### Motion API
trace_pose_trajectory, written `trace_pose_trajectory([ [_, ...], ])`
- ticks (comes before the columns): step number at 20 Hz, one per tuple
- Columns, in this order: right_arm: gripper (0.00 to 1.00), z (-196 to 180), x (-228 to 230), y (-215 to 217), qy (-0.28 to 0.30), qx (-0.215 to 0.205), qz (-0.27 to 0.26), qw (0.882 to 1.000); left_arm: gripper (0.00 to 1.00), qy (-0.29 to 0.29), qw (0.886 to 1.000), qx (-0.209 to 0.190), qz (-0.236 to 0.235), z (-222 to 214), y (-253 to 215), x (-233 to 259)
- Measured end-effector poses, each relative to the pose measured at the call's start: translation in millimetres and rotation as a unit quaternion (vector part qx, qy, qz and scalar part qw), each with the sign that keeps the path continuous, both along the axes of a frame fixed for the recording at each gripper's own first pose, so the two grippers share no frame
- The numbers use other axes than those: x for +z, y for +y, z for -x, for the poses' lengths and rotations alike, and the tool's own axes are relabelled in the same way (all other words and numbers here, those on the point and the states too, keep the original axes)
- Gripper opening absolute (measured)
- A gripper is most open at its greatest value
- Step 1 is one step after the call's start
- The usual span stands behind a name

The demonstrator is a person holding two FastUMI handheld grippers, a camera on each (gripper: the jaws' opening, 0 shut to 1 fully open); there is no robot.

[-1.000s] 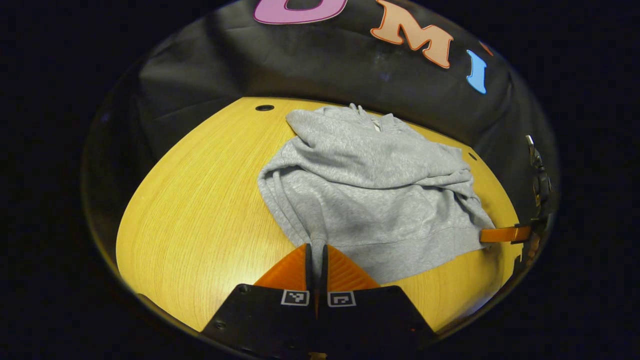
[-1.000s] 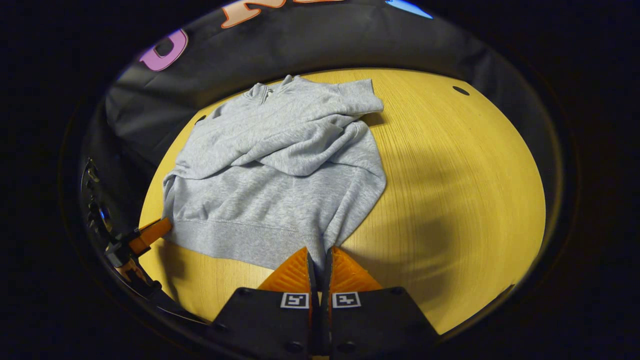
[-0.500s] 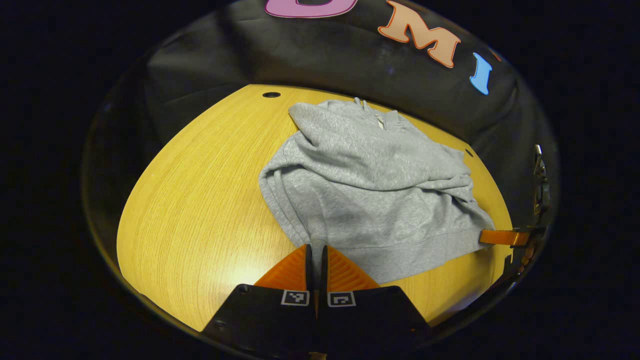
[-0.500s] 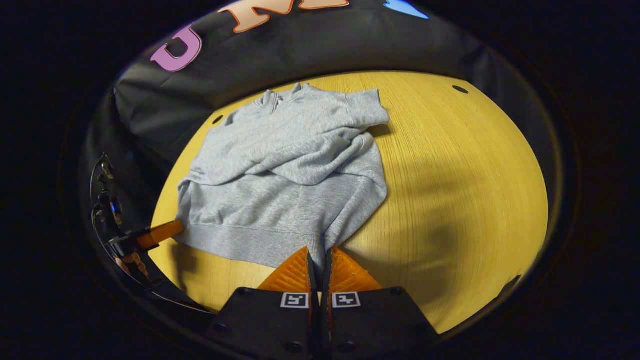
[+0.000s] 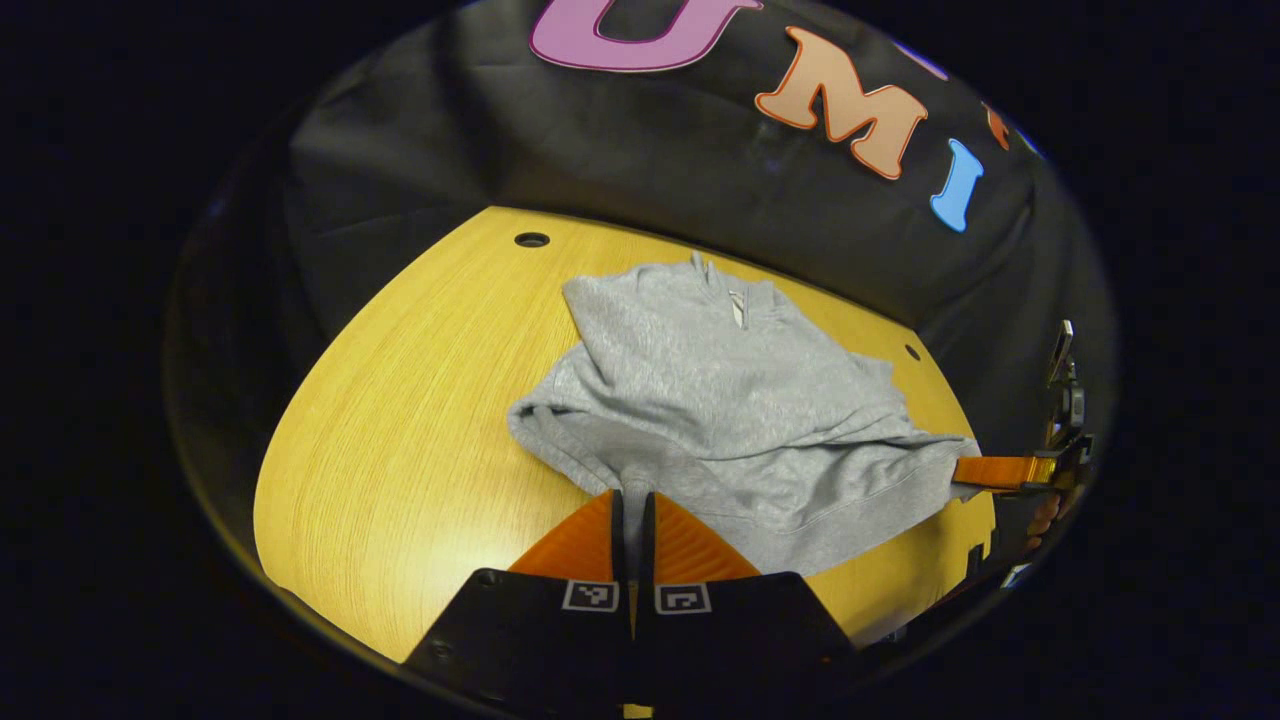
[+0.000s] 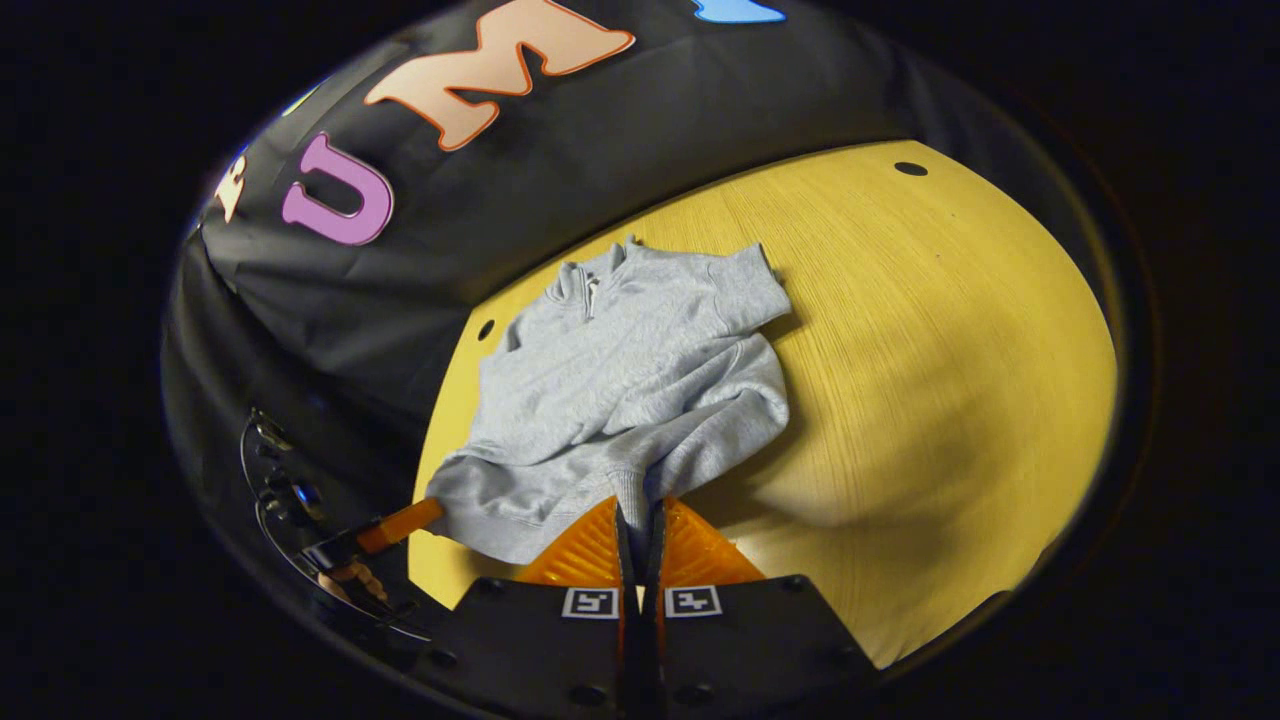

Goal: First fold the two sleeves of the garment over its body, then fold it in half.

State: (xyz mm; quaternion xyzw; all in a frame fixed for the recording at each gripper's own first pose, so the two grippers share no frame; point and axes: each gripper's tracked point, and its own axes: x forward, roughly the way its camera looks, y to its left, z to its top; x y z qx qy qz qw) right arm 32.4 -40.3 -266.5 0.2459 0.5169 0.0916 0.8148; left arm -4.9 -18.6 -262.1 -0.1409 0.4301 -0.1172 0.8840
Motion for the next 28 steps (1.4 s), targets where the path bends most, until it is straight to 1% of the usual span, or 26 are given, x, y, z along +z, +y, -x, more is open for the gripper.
trace_pose_trajectory([
  [6,0.03,-37.7,24.6,1.1,-0.008,-0.029,-0.043,0.999,0.0,-0.024,1.0,0.004,0.01,-41.8,3.3,23.8],
  [8,0.03,-49.5,27.7,-1.8,-0.002,-0.04,-0.058,0.998,0.0,-0.028,1.0,0.004,0.012,-57.0,3.7,28.6],
  [9,0.05,-57.5,25.4,1.9,0.002,-0.047,-0.066,0.997,0.0,-0.029,0.999,0.005,0.014,-65.4,3.2,30.0],
  [11,0.03,-73.1,25.6,4.3,0.018,-0.072,-0.095,0.993,0.0,-0.019,1.0,0.004,0.02,-80.3,1.6,27.6],
  [14,0.03,-95.0,16.1,4.4,0.041,-0.098,-0.12,0.987,0.0,0.005,0.999,0.007,0.038,-100.6,-0.7,18.4],
  [15,0.0,-100.5,10.7,2.4,0.05,-0.11,-0.122,0.985,0.0,0.007,0.999,0.009,0.047,-109.3,-2.2,15.7],
  [16,0.03,-107.9,3.2,1.3,0.062,-0.123,-0.126,0.982,0.0,0.016,0.998,0.011,0.054,-115.0,-3.2,11.6],
  [17,0.03,-112.7,-4.3,1.8,0.074,-0.137,-0.133,0.979,0.01,0.027,0.998,0.013,0.061,-120.7,-4.2,5.1],
  [20,0.04,-128.8,-29.3,2.4,0.11,-0.173,-0.144,0.968,0.0,0.077,0.994,0.023,0.079,-130.5,-7.9,-17.3],
  [21,0.04,-134.8,-36.0,4.1,0.115,-0.18,-0.146,0.966,0.0,0.092,0.992,0.024,0.084,-134.8,-9.8,-23.4],
  [22,0.02,-138.3,-43.0,4.5,0.118,-0.184,-0.144,0.965,0.0,0.105,0.99,0.026,0.086,-137.9,-11.5,-28.5],
  [23,0.04,-142.2,-49.3,5.5,0.12,-0.187,-0.143,0.964,0.0,0.116,0.989,0.028,0.087,-141.4,-12.0,-34.0],
  [24,0.04,-146.1,-55.8,7.3,0.124,-0.191,-0.145,0.963,0.0,0.126,0.988,0.03,0.088,-144.0,-12.5,-38.9],
  [25,0.07,-148.9,-60.6,9.6,0.126,-0.193,-0.149,0.962,0.0,0.136,0.986,0.034,0.089,-147.2,-13.2,-45.0],
  [26,0.07,-150.5,-66.0,9.3,0.13,-0.198,-0.148,0.96,0.02,0.148,0.984,0.041,0.091,-149.7,-12.9,-50.9],
  [27,0.11,-154.4,-72.2,11.8,0.131,-0.205,-0.147,0.959,0.02,0.161,0.98,0.058,0.1,-152.2,-13.8,-56.7],
  [28,0.09,-157.0,-74.2,9.8,0.129,-0.211,-0.145,0.958,0.04,0.173,0.976,0.079,0.109,-154.1,-12.4,-59.0],
])
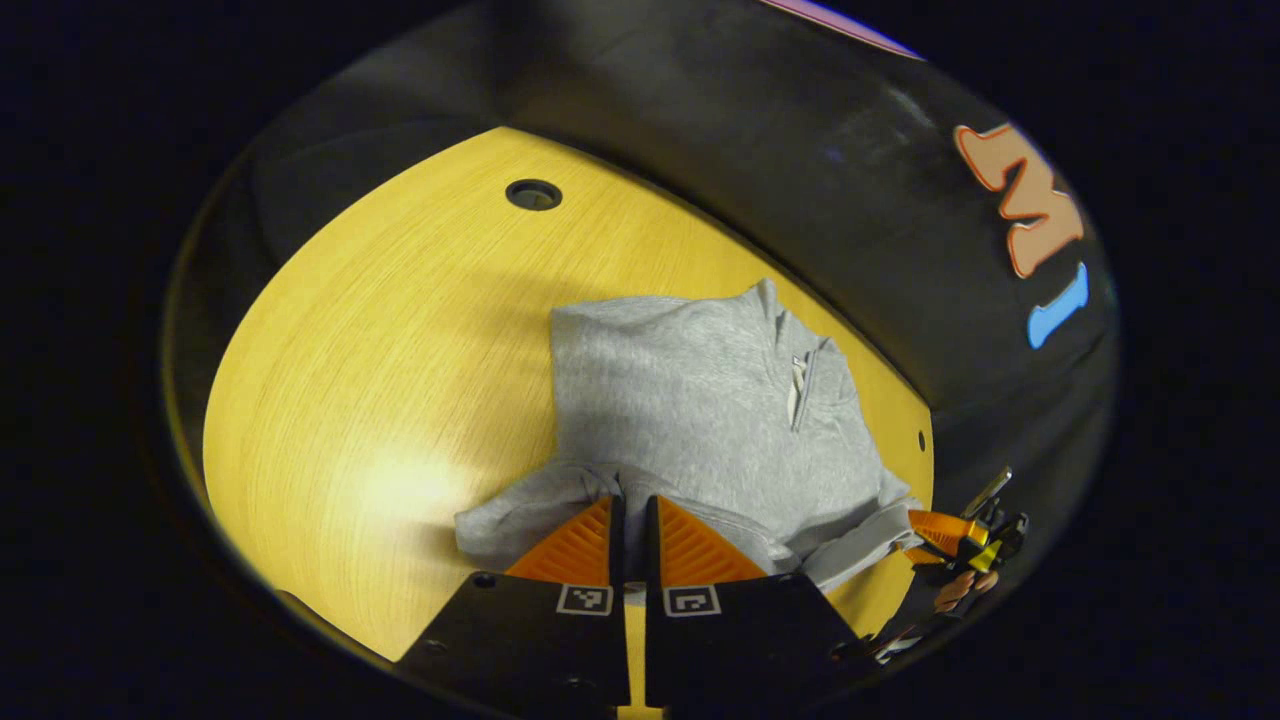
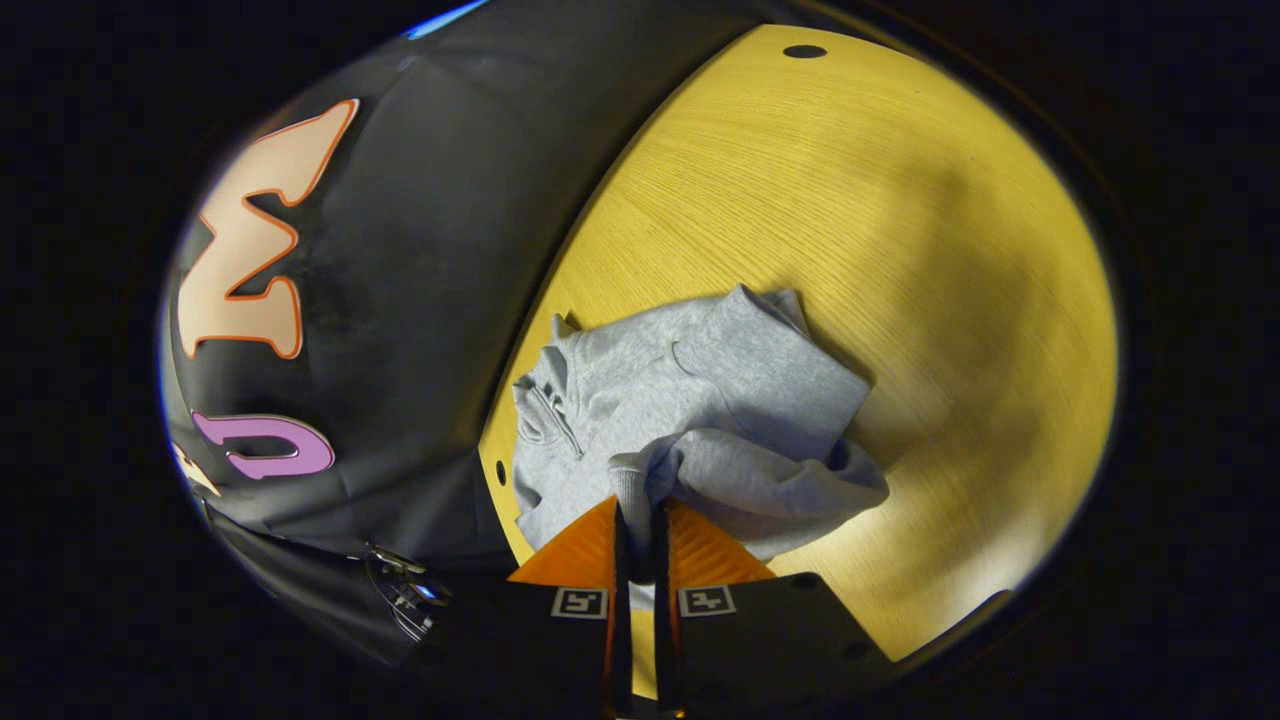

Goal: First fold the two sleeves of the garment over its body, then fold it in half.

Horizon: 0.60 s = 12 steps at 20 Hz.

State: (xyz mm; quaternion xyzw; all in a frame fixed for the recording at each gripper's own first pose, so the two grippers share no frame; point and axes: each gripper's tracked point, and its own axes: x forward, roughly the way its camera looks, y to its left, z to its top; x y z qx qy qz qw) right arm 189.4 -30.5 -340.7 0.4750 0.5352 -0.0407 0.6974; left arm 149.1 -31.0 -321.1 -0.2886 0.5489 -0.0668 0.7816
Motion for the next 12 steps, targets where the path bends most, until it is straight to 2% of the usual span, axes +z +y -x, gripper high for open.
trace_pose_trajectory([
  [1,0.15,-4.2,-0.8,1.0,-0.003,-0.006,-0.002,1.0,0.06,0.009,1.0,0.019,0.013,-4.1,-1.9,-0.8],
  [3,0.19,-14.4,2.9,-0.9,-0.016,-0.02,-0.003,1.0,0.09,0.0,0.999,0.045,0.017,-17.5,2.3,2.7],
  [4,0.39,-22.7,6.5,-2.7,-0.034,-0.027,0.0,0.999,0.26,-0.019,0.999,0.042,0.006,-25.0,5.6,5.1],
  [6,0.77,-33.1,18.0,-9.3,-0.071,-0.028,0.022,0.997,0.53,-0.062,0.997,0.033,-0.013,-37.5,7.4,17.0],
  [7,0.91,-36.7,20.6,-13.9,-0.083,-0.024,0.037,0.996,0.67,-0.083,0.996,0.029,-0.019,-43.3,8.0,27.1],
  [8,0.97,-39.1,25.5,-17.2,-0.097,-0.021,0.052,0.994,0.8,-0.101,0.994,0.027,-0.031,-49.1,9.8,34.9],
  [9,0.97,-40.5,32.9,-20.4,-0.111,-0.017,0.069,0.991,0.95,-0.121,0.991,0.028,-0.041,-52.9,11.7,42.4],
  [12,0.98,-36.9,53.6,-26.6,-0.164,0.013,0.132,0.978,0.96,-0.181,0.981,0.029,-0.071,-61.4,17.5,74.2],
])
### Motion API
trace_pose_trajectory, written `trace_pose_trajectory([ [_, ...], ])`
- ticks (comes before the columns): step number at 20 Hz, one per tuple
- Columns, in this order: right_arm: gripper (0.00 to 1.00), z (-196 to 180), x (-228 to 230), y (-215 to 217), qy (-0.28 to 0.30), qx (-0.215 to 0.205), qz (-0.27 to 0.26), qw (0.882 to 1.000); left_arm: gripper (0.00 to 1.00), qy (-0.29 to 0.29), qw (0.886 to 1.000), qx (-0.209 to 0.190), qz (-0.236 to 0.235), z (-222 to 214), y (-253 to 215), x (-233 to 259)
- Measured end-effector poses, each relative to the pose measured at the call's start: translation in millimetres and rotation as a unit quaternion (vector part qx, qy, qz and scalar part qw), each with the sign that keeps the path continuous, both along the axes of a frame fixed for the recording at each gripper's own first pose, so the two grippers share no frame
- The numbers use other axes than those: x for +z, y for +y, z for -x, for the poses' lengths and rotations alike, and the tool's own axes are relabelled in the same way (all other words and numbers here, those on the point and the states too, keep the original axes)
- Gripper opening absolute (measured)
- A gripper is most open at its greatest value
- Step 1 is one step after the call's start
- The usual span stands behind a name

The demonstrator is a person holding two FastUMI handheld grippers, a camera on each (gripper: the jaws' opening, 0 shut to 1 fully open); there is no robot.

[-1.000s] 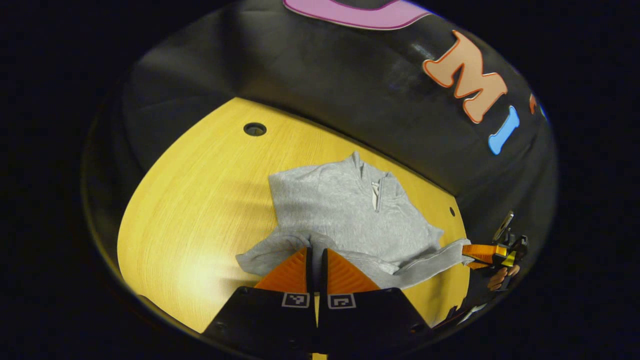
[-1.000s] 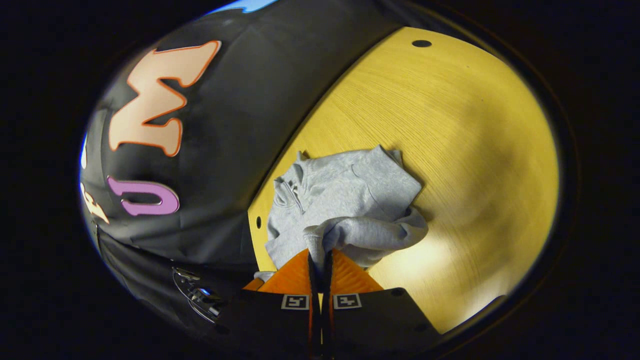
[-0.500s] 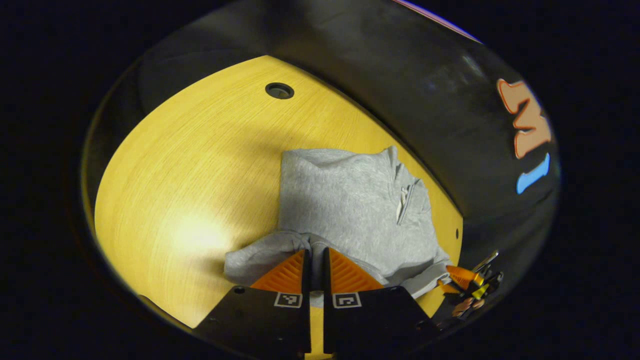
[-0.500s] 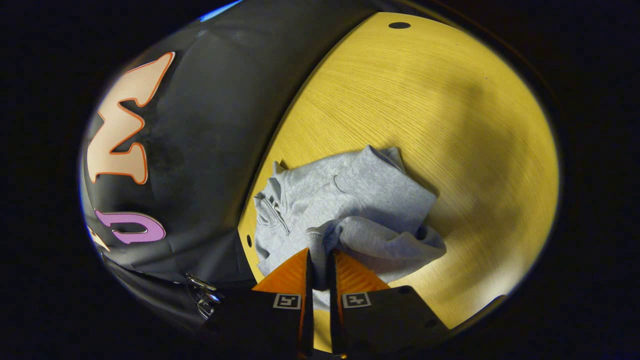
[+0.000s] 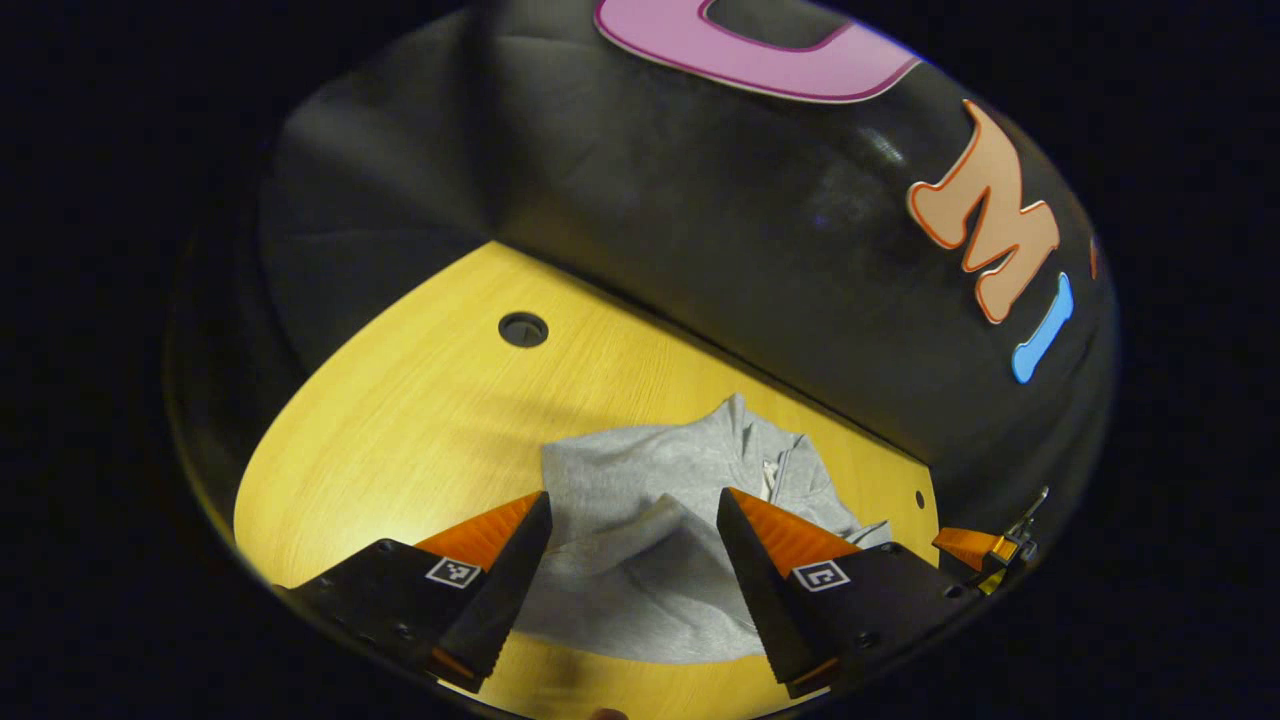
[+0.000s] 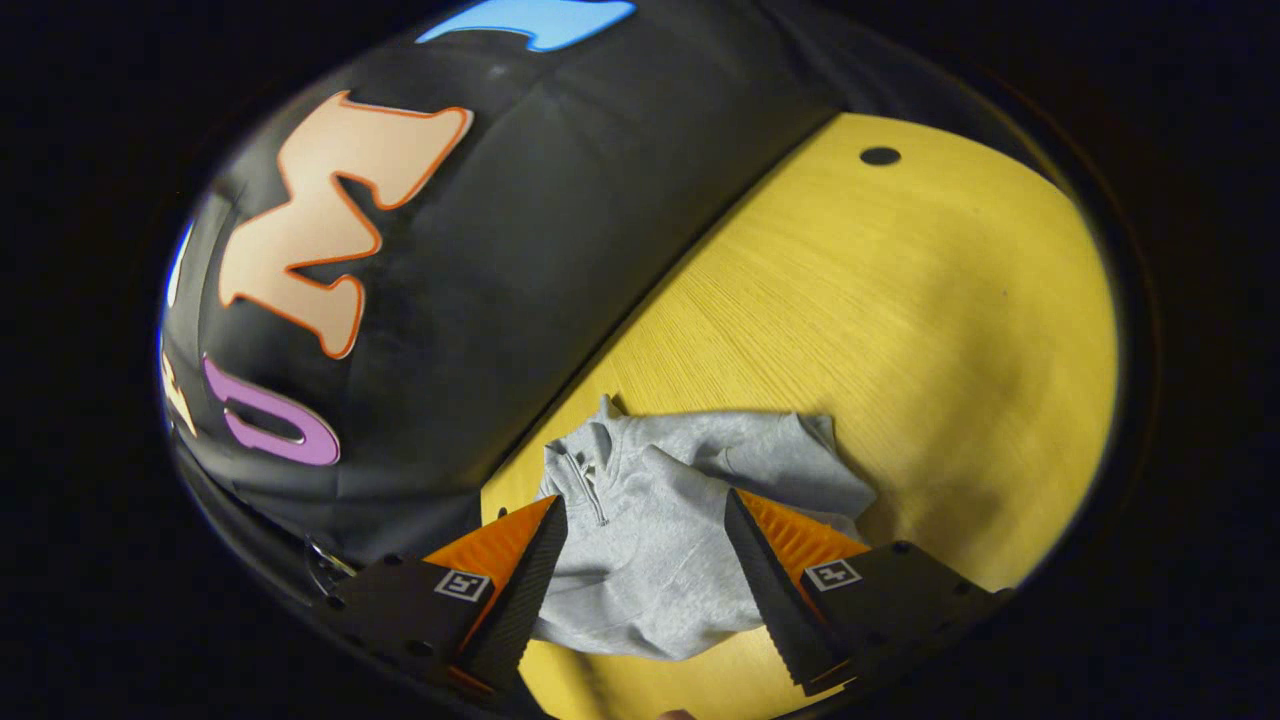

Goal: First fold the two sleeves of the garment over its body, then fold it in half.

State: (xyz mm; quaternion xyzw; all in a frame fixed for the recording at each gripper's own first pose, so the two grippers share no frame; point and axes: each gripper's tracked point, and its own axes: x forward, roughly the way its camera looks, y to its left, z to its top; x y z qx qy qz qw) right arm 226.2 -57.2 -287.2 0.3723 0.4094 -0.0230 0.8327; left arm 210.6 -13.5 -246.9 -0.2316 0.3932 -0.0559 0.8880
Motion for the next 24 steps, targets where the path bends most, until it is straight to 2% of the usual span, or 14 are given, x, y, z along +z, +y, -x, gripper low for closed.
trace_pose_trajectory([
  [2,0.98,5.4,17.6,-3.2,-0.041,0.024,0.053,0.997,0.96,-0.047,0.998,-0.011,-0.041,-1.6,5.6,19.1],
  [4,0.98,13.8,37.7,-9.7,-0.081,0.04,0.107,0.99,0.96,-0.085,0.993,-0.024,-0.081,4.4,6.7,38.3],
  [10,0.98,39.9,99.7,-15.1,-0.188,0.066,0.224,0.954,0.96,-0.194,0.965,-0.04,-0.172,43.4,11.2,94.1],
  [12,0.98,53.0,117.3,-18.7,-0.222,0.07,0.262,0.937,0.95,-0.209,0.96,-0.032,-0.184,59.0,10.8,101.5],
  [13,0.94,60.3,127.5,-18.5,-0.242,0.074,0.285,0.924,0.95,-0.213,0.958,-0.026,-0.188,67.1,12.3,104.9],
  [14,0.98,67.6,137.0,-19.0,-0.26,0.079,0.31,0.911,0.95,-0.214,0.957,-0.021,-0.194,76.0,14.8,105.7],
  [15,0.94,75.1,146.6,-18.9,-0.279,0.079,0.332,0.897,0.95,-0.215,0.955,-0.014,-0.202,84.2,18.2,107.8],
  [16,0.98,83.9,156.3,-16.7,-0.298,0.08,0.348,0.885,0.95,-0.219,0.953,-0.006,-0.209,92.1,21.9,110.3],
  [17,0.98,92.6,164.8,-12.7,-0.317,0.082,0.359,0.874,0.95,-0.225,0.951,0.001,-0.214,94.2,22.6,113.0],
  [18,0.95,100.4,170.1,-10.4,-0.325,0.084,0.366,0.868,0.95,-0.231,0.948,0.007,-0.22,99.9,24.8,115.9],
  [20,0.98,111.3,169.3,-2.7,-0.331,0.086,0.365,0.866,0.95,-0.239,0.944,0.014,-0.227,113.6,30.4,121.0],
  [24,0.98,113.3,165.6,5.9,-0.327,0.088,0.348,0.874,0.95,-0.246,0.941,0.018,-0.23,121.2,33.1,129.5],
])
